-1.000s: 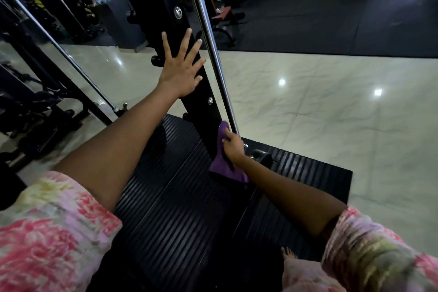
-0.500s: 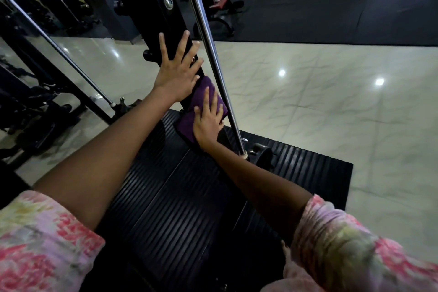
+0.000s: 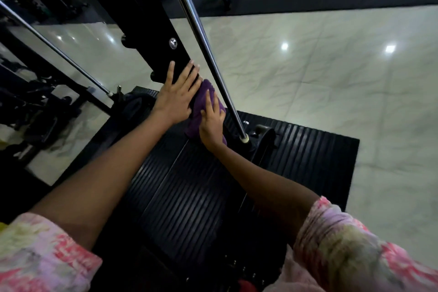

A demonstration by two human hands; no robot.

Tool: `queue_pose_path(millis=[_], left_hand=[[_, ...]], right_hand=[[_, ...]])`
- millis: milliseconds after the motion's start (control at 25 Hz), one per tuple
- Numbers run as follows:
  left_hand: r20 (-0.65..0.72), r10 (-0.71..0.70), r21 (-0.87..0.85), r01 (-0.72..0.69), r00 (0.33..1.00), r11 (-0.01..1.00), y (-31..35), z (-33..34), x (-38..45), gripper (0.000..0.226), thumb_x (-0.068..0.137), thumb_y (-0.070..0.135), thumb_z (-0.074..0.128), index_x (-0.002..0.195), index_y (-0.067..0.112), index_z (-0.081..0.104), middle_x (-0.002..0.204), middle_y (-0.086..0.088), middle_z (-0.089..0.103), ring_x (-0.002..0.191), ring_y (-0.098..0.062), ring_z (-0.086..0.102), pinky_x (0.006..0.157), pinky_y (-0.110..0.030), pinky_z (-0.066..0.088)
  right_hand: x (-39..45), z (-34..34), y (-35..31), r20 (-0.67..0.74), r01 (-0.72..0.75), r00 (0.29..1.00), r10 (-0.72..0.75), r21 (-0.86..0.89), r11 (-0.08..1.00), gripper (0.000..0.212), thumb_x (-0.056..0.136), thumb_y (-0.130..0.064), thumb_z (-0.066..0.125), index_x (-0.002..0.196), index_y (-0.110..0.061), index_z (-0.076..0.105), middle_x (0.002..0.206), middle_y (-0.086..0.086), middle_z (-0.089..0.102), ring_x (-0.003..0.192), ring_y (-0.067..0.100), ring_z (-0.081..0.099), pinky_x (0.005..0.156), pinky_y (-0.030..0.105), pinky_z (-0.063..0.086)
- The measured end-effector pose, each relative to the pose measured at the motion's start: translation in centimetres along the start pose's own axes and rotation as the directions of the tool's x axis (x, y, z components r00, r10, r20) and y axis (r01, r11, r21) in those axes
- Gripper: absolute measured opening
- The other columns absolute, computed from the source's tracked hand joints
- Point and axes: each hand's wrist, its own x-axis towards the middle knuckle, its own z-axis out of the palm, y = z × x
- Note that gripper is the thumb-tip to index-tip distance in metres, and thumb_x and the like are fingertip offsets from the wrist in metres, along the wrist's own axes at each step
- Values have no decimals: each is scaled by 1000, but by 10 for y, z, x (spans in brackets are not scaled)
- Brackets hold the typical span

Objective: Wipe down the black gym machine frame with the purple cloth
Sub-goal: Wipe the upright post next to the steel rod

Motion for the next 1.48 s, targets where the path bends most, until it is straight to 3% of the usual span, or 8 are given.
queue_pose_path(millis=[160, 360, 520, 800, 1000, 1120, 1240, 1480], left_hand=[[30, 11, -3, -11, 999, 1000, 10, 4, 9, 76, 89, 44, 48, 151, 16, 14, 160, -11, 3, 146, -35, -5, 101, -64, -11], [29, 67, -21, -67, 997, 998, 36, 16, 5, 75, 87, 39, 51, 150, 14, 18, 159, -13, 8, 145, -40, -2, 106, -59, -11], [-15, 51, -37, -51, 999, 998, 56, 23, 7, 75, 83, 44, 56, 147, 18, 26, 158, -11, 15, 143, -47, 3, 108, -55, -10], [-130, 43, 206, -15, 991, 978, 68, 51, 3, 92, 75, 49, 61, 151, 20, 16, 159, -7, 11, 146, -33, 13, 112, -55, -3], [-161, 47, 202, -13, 986, 979, 78, 55, 5, 90, 75, 46, 58, 151, 21, 17, 159, -6, 14, 145, -32, 16, 112, -55, 7], [-147, 29, 201, 1, 989, 980, 88, 60, 4, 93, 71, 46, 59, 151, 23, 18, 159, -7, 14, 145, -32, 17, 113, -52, 12], [-138, 32, 170, -9, 990, 985, 95, 61, 3, 93, 69, 43, 59, 151, 23, 20, 159, -9, 14, 145, -32, 16, 113, -51, 4], [-87, 162, 136, -149, 983, 979, 122, 70, 12, 77, 86, 46, 34, 149, 3, 18, 155, -17, 22, 145, -32, 16, 115, -45, -2]], right_hand=[[-9, 16, 16, -80, -11, 997, 17, 75, 997, 52, 100, -6, 34, 150, -17, 22, 158, 12, 11, 146, 25, 11, 115, 43, 6], [-10, 25, 39, -93, -172, 978, 185, 135, 976, 55, 100, -8, 37, 150, -17, 19, 158, 11, 11, 145, 26, 13, 115, 47, 8], [-16, 33, 42, -104, -186, 972, 209, 196, 963, 57, 98, -4, 39, 150, -16, 19, 158, 11, 13, 145, 24, 14, 112, 38, 6], [-17, 39, 97, -50, -338, 934, 354, 197, 920, 61, 97, 0, 38, 151, -18, 17, 159, 9, 12, 146, 21, 9, 116, 44, 7], [-28, 53, 89, -140, -177, 968, 207, 200, 964, 57, 97, -2, 39, 149, -17, 21, 158, 11, 15, 145, 23, 14, 113, 35, 8], [-29, 56, 122, -88, -271, 954, 287, 162, 949, 60, 97, -2, 38, 150, -19, 18, 159, 8, 12, 144, 25, 16, 116, 41, 10], [-26, 49, 133, -40, -376, 921, 388, 167, 911, 63, 96, 1, 38, 151, -20, 16, 159, 9, 13, 144, 25, 16, 115, 47, 13], [-32, 53, 125, -124, -148, 976, 179, 226, 963, 56, 95, 1, 39, 148, -12, 26, 156, 14, 20, 143, 26, 21, 111, 34, 17]])
